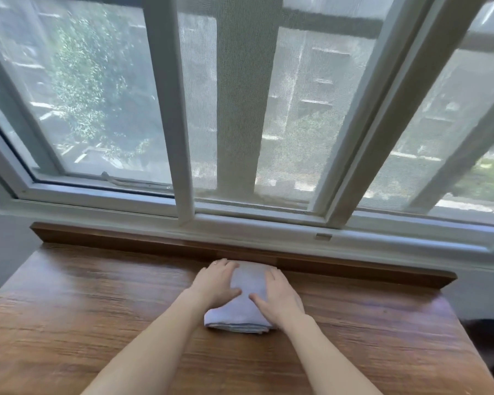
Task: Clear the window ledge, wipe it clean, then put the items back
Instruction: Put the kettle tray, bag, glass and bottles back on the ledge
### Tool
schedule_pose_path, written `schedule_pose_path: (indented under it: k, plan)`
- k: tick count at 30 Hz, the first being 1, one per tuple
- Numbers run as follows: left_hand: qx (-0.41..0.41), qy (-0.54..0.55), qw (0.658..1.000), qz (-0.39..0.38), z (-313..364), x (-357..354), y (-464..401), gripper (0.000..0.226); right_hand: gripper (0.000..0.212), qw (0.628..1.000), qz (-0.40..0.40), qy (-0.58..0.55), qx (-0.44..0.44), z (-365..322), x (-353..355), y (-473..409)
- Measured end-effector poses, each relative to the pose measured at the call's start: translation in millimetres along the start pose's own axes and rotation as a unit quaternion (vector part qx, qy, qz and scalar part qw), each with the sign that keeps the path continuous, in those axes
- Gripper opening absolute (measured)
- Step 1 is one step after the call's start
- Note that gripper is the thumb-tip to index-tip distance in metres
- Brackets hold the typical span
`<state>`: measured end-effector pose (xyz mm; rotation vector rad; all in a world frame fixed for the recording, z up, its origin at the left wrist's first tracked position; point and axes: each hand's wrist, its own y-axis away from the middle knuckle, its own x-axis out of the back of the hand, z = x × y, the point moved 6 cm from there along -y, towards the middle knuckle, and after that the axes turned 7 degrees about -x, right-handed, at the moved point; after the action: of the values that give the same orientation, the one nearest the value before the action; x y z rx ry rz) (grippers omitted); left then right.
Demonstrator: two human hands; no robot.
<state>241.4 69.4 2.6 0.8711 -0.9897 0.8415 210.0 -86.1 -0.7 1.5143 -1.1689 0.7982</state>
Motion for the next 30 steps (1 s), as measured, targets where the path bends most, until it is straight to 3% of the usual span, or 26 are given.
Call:
schedule_pose_path:
  k: [20, 30]
  plan:
    - [-0.019, 0.04, 0.999, 0.032, 87.7, 43.9, 29.5, 0.075, 0.08, 0.995, 0.049, -0.07, -0.042, 59.1, 63.3, 67.8]
    - [-0.094, 0.133, 0.986, 0.031, 148.2, 39.6, 27.3, 0.053, 0.071, 0.977, 0.097, -0.149, -0.118, 97.0, 65.7, 122.2]
